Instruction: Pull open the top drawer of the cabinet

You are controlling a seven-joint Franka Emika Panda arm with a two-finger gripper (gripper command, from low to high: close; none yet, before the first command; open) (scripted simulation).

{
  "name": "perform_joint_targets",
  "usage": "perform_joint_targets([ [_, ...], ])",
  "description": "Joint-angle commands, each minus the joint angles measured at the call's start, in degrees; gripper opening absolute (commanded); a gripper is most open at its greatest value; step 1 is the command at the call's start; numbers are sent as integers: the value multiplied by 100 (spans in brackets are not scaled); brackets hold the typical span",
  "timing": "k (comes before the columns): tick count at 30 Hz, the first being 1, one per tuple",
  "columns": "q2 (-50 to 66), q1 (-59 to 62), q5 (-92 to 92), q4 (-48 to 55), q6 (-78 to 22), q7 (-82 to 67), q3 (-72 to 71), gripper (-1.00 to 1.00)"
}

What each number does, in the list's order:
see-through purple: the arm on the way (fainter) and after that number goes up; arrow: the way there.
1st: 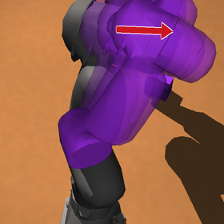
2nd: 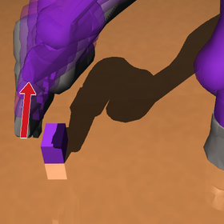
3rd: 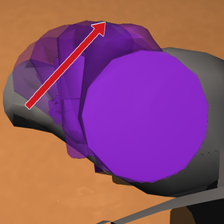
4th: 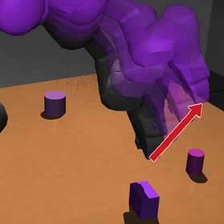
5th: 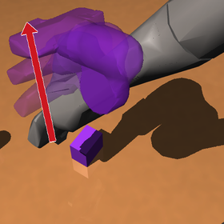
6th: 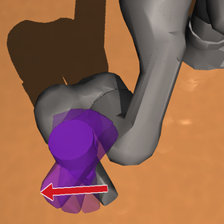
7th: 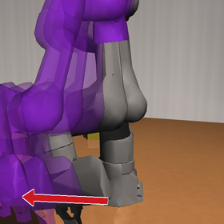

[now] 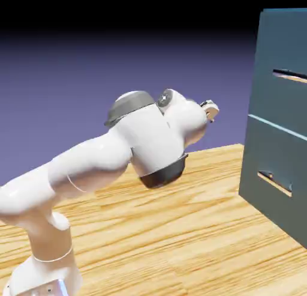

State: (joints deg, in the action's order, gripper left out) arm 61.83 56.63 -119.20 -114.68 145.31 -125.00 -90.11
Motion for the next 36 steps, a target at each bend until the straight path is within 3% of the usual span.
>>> perform_joint_targets([
  [1,141,85,-178,69,-43,-250,-134,0],
  [15,2109,1279,-2661,1034,-641,-3738,-2011,0],
  [22,2106,460,-2708,2270,-267,-4100,-1854,0],
  [23,2106,460,-2708,2270,-267,-4100,-1854,-100],
  [36,2848,1880,-2713,-221,-1343,-4100,-2522,-100],
])
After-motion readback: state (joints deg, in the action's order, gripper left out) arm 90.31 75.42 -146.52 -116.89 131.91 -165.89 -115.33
